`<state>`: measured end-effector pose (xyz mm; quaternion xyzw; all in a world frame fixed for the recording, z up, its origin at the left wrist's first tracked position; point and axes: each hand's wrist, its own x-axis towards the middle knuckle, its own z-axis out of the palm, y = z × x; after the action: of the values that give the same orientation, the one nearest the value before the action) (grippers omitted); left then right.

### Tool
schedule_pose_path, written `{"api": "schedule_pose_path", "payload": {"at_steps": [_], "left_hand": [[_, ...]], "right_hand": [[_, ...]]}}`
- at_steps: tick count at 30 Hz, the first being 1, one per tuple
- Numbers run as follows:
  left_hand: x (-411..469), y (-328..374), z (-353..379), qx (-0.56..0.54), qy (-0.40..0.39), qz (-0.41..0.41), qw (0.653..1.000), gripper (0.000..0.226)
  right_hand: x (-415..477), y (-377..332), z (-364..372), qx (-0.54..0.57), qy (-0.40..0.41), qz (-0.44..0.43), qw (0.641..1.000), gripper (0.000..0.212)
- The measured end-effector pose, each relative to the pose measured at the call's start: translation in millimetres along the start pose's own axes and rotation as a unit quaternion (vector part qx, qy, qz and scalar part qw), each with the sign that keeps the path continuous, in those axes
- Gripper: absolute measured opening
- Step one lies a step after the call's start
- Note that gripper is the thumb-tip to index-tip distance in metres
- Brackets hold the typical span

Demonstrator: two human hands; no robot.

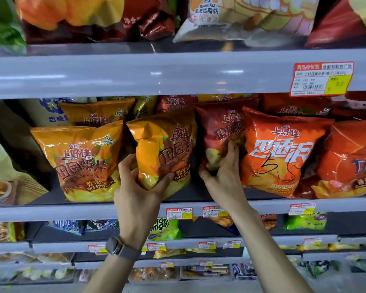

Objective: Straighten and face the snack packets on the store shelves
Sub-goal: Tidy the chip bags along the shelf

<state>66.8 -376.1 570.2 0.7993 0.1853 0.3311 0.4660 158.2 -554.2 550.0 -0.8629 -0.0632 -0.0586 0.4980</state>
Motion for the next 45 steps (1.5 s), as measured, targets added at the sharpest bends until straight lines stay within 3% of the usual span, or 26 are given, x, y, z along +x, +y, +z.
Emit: {"api": "schedule_pose_path", "payload": {"at_steps": [6, 10, 19, 25, 31, 38, 45], "left_hand": [[-17, 1, -25, -0.042, 0.0, -0.019, 0.999, 0.087], [-19, 3, -35, -0.043, 0.008, -0.04, 0.998, 0.087], [-25, 1, -51, -0.058, 0.016, -0.044, 0.997, 0.088], [-32, -1, -67, -0.079, 0.045, -0.067, 0.994, 0.085], [-36, -7, -79, -0.076, 0.053, -0.091, 0.991, 0.085], [-39, -11, -83, -0.083, 0.058, -0.104, 0.989, 0.085], [-46, -12, -83, -0.062, 0.056, -0.114, 0.99, 0.088]], "right_hand": [[-8, -2, 11, 0.058, -0.056, -0.035, 0.996, 0.107], [0, -3, 17, 0.019, 0.102, -0.024, 0.994, 0.103], [42, -7, 22, 0.099, 0.149, 0.04, 0.983, 0.119], [46, -5, 27, 0.117, 0.115, 0.041, 0.986, 0.118], [58, -5, 30, 0.092, 0.104, 0.059, 0.989, 0.138], [46, -17, 61, 0.079, 0.065, 0.017, 0.995, 0.112], [42, -30, 88, 0.056, 0.056, -0.004, 0.997, 0.111]]}}
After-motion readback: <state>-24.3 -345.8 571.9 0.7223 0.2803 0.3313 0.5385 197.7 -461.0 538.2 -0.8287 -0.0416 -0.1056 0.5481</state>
